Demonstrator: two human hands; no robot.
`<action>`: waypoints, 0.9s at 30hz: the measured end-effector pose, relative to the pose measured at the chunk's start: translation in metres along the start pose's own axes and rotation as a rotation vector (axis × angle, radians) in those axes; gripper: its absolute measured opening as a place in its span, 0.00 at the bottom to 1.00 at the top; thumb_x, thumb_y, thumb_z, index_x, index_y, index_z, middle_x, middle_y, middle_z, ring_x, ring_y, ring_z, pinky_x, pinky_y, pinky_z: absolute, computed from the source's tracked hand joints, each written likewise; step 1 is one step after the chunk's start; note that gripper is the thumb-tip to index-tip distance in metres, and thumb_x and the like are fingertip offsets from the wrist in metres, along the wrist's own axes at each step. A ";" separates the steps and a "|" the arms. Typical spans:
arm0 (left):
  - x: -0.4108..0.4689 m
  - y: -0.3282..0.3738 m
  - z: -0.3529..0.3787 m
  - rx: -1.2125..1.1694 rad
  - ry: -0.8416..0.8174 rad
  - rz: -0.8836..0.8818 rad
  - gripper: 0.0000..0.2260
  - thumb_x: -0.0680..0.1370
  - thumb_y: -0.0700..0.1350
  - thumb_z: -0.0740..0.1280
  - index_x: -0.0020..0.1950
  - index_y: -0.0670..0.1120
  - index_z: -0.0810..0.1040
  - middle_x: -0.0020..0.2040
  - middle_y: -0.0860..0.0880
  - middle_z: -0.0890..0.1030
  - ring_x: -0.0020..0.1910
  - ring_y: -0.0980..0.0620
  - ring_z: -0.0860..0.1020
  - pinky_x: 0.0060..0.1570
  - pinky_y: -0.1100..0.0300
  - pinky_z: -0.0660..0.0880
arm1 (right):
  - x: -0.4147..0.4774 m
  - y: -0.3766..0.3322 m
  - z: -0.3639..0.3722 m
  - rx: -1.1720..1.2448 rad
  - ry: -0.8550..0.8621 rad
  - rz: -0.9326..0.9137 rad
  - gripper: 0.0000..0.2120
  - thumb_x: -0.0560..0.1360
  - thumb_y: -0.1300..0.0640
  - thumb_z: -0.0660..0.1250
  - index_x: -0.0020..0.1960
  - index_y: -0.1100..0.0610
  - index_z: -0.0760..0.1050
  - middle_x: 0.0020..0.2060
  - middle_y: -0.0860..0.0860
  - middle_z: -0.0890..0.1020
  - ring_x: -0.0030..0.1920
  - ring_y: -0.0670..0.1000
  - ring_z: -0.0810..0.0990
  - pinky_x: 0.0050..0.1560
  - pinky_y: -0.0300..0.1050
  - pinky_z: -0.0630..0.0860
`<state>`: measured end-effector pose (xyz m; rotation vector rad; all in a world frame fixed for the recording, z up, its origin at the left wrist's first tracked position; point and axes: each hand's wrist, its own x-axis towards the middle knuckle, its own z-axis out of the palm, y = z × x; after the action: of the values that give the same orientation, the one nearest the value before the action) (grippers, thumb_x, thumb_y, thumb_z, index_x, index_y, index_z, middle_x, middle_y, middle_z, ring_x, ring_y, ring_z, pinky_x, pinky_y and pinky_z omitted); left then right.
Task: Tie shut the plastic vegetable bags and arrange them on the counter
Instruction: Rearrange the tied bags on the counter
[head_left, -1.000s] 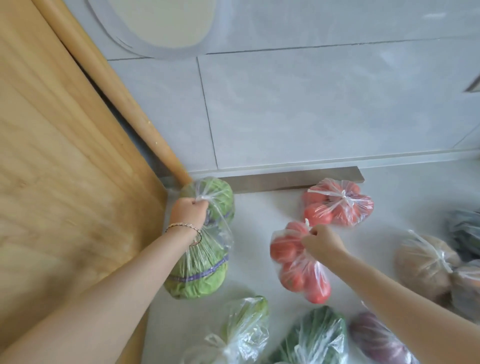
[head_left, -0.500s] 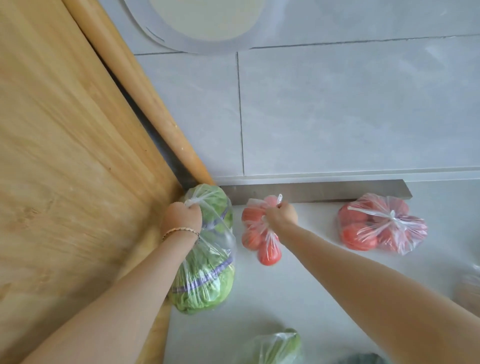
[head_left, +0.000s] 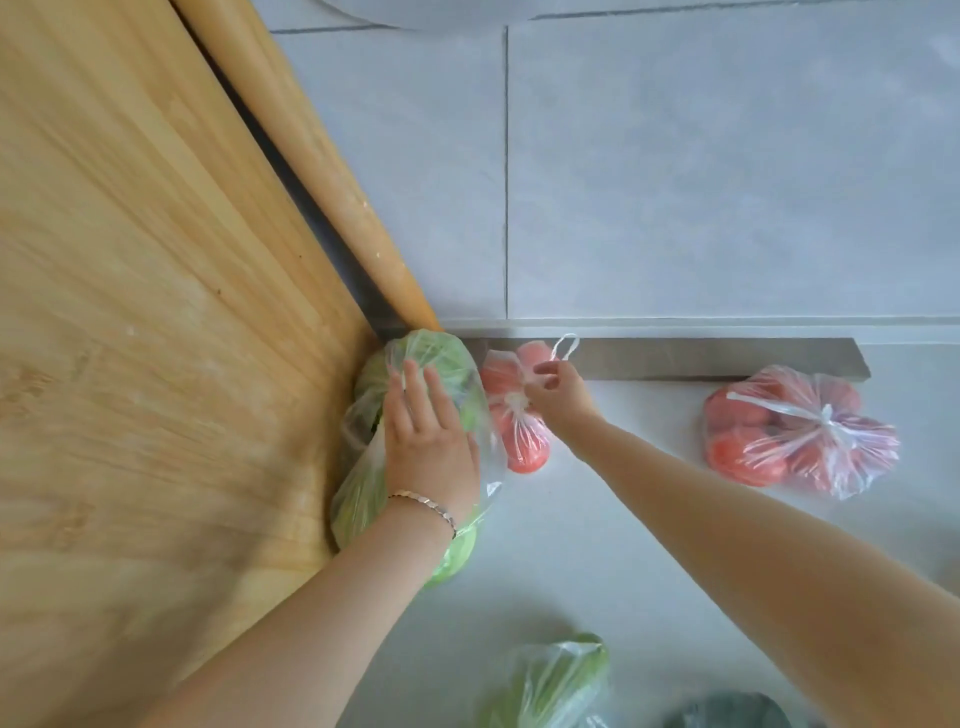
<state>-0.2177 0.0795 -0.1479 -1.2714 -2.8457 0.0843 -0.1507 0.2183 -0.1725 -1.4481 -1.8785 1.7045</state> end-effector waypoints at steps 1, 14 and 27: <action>-0.006 0.008 -0.001 0.024 0.000 0.047 0.33 0.71 0.56 0.61 0.71 0.38 0.61 0.70 0.33 0.63 0.69 0.33 0.64 0.66 0.37 0.61 | -0.005 0.006 -0.015 -0.097 0.003 -0.084 0.16 0.74 0.61 0.63 0.61 0.60 0.68 0.53 0.57 0.75 0.48 0.54 0.76 0.52 0.47 0.74; -0.031 0.007 0.012 0.148 -0.330 0.099 0.32 0.76 0.58 0.57 0.74 0.55 0.45 0.76 0.44 0.38 0.75 0.38 0.45 0.68 0.33 0.50 | -0.025 0.099 -0.230 -1.511 0.079 0.188 0.38 0.73 0.61 0.63 0.75 0.58 0.44 0.67 0.55 0.68 0.68 0.56 0.67 0.66 0.50 0.65; -0.033 0.003 0.011 0.103 -0.294 0.146 0.29 0.76 0.57 0.58 0.73 0.53 0.53 0.77 0.46 0.43 0.75 0.41 0.49 0.69 0.36 0.52 | -0.035 0.059 -0.230 -1.086 0.016 0.119 0.10 0.74 0.58 0.60 0.36 0.59 0.72 0.34 0.53 0.76 0.39 0.54 0.77 0.37 0.43 0.74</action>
<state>-0.1935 0.0561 -0.1593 -1.5606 -2.9274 0.4503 0.0597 0.3280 -0.1384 -1.8583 -2.9282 0.6028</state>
